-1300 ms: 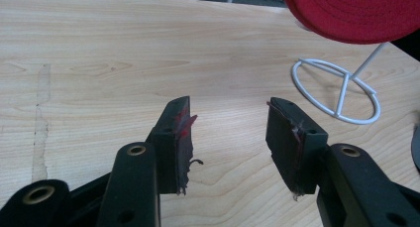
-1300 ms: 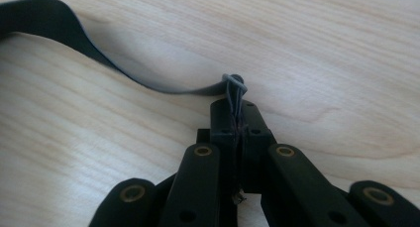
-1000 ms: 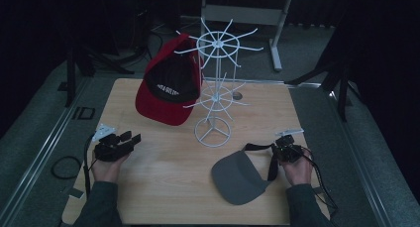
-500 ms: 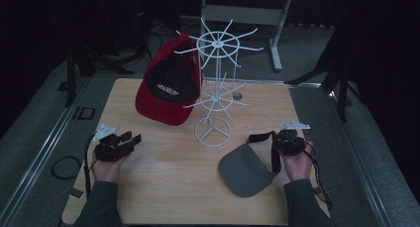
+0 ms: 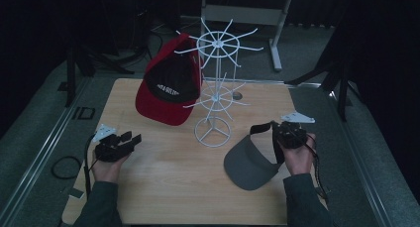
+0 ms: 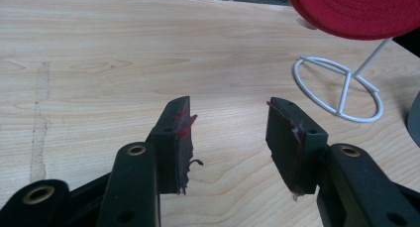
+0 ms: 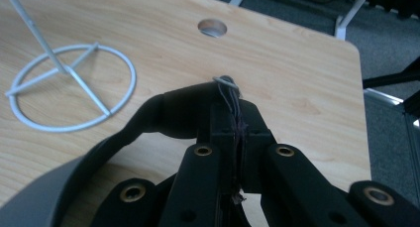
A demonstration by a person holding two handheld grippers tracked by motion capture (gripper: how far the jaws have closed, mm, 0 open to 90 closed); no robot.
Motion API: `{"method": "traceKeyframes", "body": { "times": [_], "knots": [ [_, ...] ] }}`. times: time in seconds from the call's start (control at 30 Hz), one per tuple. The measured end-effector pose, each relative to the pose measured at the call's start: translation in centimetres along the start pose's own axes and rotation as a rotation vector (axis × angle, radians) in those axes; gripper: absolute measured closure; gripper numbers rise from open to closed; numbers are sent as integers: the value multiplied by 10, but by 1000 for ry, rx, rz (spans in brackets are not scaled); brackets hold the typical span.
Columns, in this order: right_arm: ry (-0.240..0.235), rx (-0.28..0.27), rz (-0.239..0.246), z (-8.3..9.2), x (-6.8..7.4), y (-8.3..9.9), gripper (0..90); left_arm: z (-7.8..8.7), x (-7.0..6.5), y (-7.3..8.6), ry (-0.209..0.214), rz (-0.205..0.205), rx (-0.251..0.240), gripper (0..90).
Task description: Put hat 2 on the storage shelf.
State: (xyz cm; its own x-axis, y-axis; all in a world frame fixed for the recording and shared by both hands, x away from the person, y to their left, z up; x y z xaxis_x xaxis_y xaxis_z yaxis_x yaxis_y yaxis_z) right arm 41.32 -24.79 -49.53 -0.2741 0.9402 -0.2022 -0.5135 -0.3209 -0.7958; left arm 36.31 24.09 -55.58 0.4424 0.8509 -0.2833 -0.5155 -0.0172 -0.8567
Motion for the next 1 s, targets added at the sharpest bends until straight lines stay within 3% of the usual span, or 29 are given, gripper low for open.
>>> {"method": "traceKeyframes", "body": {
  "times": [0.3,0.83,1.0],
  "knots": [
    [6,-64,18,15,4,-19,880,-1,-1,0,1,0,2,531],
    [-22,-134,67,39,13,-42,879,-1,-1,0,2,-1,3,530],
    [-44,-174,55,45,17,-46,879,-1,-1,0,1,-2,3,530]
  ]
}}
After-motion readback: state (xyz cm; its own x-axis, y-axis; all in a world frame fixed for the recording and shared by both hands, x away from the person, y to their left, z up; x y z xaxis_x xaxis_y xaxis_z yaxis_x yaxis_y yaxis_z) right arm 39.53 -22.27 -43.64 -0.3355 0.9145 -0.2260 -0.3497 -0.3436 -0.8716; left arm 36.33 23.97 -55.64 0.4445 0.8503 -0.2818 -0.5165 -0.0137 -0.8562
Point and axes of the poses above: each handheld gripper's, and its own axes: z roughly backward along the jaws, y roughly out of its underside, x roughly to its left, the point moved 7 cm from there along -z, roughly forward along the jaws, and after that the axes turned 7 degrees about y, right-handed, at the moved point
